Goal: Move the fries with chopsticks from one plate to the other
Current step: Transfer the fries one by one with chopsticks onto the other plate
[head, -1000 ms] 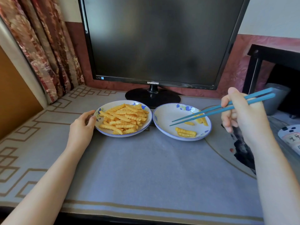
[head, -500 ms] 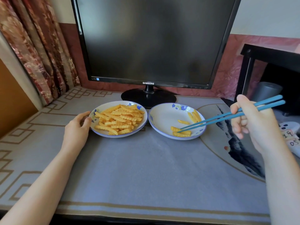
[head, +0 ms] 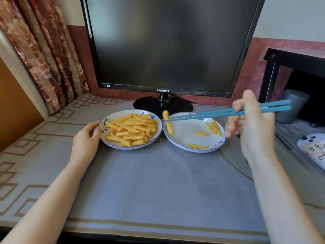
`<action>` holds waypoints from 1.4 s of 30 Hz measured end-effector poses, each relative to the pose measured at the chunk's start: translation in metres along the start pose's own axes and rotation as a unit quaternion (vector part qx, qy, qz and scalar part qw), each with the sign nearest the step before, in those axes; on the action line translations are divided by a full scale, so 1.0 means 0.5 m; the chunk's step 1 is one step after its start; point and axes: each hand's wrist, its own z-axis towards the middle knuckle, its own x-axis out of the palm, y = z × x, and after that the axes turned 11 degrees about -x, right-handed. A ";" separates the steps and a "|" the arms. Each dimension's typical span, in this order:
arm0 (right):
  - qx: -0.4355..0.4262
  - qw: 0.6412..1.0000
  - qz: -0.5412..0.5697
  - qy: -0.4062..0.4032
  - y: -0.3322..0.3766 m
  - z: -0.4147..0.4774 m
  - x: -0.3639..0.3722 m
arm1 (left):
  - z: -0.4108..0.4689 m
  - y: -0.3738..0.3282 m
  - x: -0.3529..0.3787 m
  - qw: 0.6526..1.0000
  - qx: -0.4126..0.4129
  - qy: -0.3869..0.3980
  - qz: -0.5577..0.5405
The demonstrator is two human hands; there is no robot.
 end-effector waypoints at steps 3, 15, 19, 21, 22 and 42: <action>0.004 0.999 0.030 0.040 0.001 -0.020 0.056 | -0.001 -0.001 0.000 1.000 -0.001 0.001 0.002; -0.010 0.976 0.035 0.213 -0.030 -0.074 0.172 | -0.001 0.000 0.001 1.000 0.003 -0.004 -0.003; -0.014 0.973 0.036 0.226 -0.037 -0.079 0.164 | 0.001 0.001 0.001 1.000 0.002 -0.004 -0.003; -0.016 0.977 0.042 0.211 -0.030 -0.074 0.158 | 0.001 0.001 0.001 1.000 0.000 -0.004 -0.003; -0.017 0.979 0.047 0.199 -0.024 -0.070 0.153 | 0.000 0.001 0.001 1.000 0.000 -0.003 -0.002; -0.105 0.986 -0.128 -0.025 -0.015 -0.004 -0.113 | -0.001 0.000 0.002 1.000 0.003 0.000 0.005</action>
